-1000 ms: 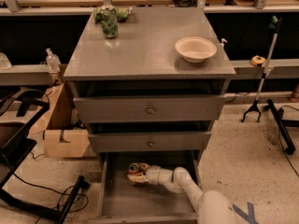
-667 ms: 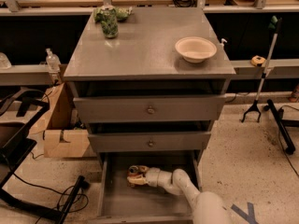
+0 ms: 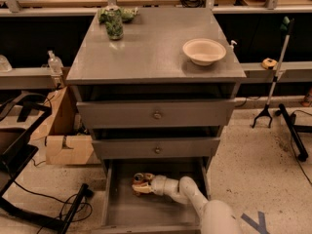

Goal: Place coke can into bottom drawer

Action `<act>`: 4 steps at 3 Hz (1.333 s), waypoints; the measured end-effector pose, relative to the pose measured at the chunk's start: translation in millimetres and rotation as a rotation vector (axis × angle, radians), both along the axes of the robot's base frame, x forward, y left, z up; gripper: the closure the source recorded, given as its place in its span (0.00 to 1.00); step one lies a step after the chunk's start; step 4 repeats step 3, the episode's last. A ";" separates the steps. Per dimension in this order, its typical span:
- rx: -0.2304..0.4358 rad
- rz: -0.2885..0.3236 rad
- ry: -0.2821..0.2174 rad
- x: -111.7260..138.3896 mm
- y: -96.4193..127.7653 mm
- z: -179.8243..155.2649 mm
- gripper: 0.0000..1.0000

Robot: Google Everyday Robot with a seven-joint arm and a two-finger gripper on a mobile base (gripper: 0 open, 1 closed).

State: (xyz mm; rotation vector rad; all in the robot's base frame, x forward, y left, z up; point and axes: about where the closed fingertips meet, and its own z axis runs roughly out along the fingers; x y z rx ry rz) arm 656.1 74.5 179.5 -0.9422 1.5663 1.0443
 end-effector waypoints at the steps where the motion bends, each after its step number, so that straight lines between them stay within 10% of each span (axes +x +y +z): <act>1: 0.002 0.004 0.001 -0.7 2.8 0.1 0.32; 2: 0.004 0.009 0.002 -1.6 6.5 0.3 0.02; 4: 0.004 0.010 0.002 -1.9 7.4 0.4 0.00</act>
Offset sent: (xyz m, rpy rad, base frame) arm -0.0006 0.0023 0.0001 0.0014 0.0006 0.0031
